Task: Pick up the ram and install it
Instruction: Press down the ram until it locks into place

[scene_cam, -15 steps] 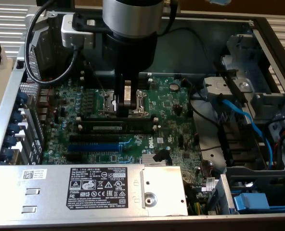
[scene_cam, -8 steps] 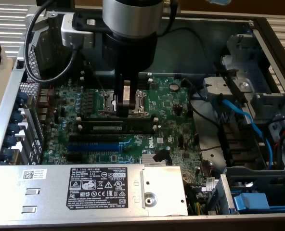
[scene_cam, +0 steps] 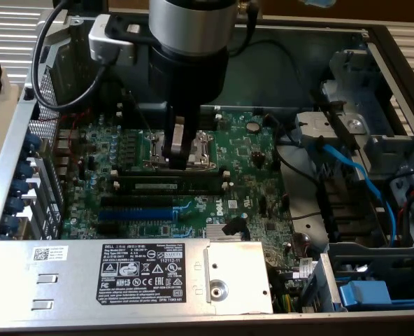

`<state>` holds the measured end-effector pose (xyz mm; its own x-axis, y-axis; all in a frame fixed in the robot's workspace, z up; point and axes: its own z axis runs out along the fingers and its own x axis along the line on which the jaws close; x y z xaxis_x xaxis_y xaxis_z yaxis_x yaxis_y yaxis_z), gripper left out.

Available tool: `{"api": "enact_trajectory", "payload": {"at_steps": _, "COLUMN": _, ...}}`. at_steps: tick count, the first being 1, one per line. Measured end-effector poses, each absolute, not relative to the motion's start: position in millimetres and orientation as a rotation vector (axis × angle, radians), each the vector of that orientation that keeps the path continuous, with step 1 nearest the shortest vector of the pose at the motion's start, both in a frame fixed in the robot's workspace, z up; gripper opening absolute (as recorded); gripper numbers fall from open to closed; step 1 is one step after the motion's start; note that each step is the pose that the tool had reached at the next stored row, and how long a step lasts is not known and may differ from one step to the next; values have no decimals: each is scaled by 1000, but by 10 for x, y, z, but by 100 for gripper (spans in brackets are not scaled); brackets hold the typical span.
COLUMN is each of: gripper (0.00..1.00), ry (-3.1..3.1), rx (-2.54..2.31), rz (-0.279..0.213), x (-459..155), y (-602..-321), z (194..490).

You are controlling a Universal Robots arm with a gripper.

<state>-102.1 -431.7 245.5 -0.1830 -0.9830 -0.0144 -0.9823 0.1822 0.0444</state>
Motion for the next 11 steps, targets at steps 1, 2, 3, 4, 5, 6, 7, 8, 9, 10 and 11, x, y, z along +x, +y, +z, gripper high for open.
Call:
{"api": "enact_trajectory", "payload": {"at_steps": 1, "gripper": 10, "ry": -2418, "rx": 1977, "rz": -68, "x": -1021, "y": -4317, "z": 2455}}
{"api": "enact_trajectory", "payload": {"at_steps": 2, "gripper": 10, "ry": -2437, "rx": 1955, "rz": -68, "x": -1021, "y": -4317, "z": 2454}}
{"api": "enact_trajectory", "payload": {"at_steps": 3, "gripper": 10, "ry": -2453, "rx": 1935, "rz": -69, "x": -1021, "y": -4317, "z": 2454}}
{"api": "enact_trajectory", "payload": {"at_steps": 4, "gripper": 10, "ry": -2470, "rx": 1914, "rz": -69, "x": -1021, "y": -4317, "z": 2454}}
{"api": "enact_trajectory", "payload": {"at_steps": 5, "gripper": 10, "ry": -2487, "rx": 1893, "rz": -69, "x": -1021, "y": -4317, "z": 2454}}
{"api": "enact_trajectory", "payload": {"at_steps": 6, "gripper": 10, "ry": -2504, "rx": 1871, "rz": -69, "x": -1021, "y": -4317, "z": 2454}}
{"api": "enact_trajectory", "payload": {"at_steps": 7, "gripper": 10, "ry": -2520, "rx": 1850, "rz": -69, "x": -1021, "y": -4317, "z": 2454}}
{"api": "enact_trajectory", "payload": {"at_steps": 8, "gripper": 10, "ry": -2536, "rx": 1829, "rz": -70, "x": -1021, "y": -4317, "z": 2454}}
{"api": "enact_trajectory", "payload": {"at_steps": 9, "gripper": 10, "ry": -2552, "rx": 1808, "rz": -70, "x": -1020, "y": -4317, "z": 2454}}
{"api": "enact_trajectory", "payload": {"at_steps": 10, "gripper": 10, "ry": -2567, "rx": 1786, "rz": -70, "x": -1021, "y": -4317, "z": 2454}}
{"api": "enact_trajectory", "payload": {"at_steps": 11, "gripper": 10, "ry": -2582, "rx": 1765, "rz": -70, "x": -1020, "y": -4317, "z": 2454}}
